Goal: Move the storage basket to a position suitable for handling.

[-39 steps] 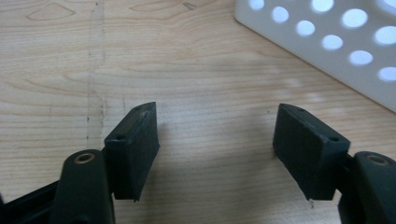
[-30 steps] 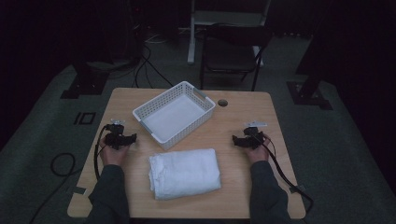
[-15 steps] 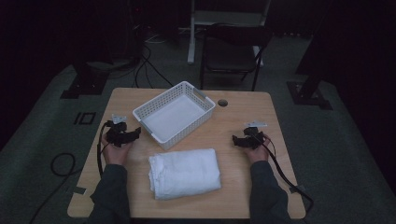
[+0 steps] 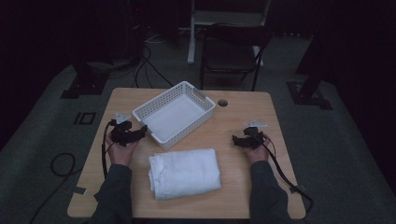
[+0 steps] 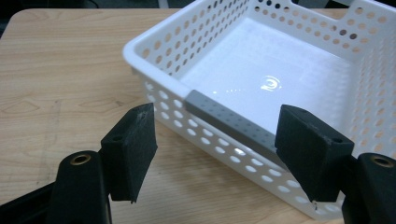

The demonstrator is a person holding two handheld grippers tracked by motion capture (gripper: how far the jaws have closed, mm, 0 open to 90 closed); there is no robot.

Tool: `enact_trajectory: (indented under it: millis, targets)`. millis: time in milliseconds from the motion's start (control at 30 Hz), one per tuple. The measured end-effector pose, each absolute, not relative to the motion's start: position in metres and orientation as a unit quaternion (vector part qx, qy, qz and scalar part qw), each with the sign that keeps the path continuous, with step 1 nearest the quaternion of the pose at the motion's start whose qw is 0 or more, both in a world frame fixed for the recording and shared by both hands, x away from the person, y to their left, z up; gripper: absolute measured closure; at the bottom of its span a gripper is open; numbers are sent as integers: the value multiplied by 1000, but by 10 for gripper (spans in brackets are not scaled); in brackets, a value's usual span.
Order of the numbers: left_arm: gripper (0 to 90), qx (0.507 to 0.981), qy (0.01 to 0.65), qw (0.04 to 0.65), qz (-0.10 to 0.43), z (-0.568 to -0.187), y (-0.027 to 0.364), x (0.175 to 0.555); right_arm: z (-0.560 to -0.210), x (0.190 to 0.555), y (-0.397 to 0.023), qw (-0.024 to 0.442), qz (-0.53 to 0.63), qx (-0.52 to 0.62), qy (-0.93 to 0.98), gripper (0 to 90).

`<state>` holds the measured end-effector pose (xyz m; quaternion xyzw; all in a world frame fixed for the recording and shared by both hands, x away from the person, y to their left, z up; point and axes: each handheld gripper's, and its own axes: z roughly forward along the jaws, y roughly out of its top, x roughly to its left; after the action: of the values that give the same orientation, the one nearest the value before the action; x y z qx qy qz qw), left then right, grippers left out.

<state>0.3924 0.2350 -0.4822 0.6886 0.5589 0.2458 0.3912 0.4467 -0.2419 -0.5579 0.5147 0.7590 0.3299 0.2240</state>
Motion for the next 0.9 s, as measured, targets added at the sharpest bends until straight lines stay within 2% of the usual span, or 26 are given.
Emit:
enact_trajectory:
  millis: [567, 900]
  targets:
    - [273, 712, 544, 367, 249, -492, 201, 391, -558, 447, -242, 224, 330, 515, 759, 157]
    - [278, 712, 545, 367, 248, -495, 194, 390, -558, 447, -242, 224, 330, 515, 759, 157]
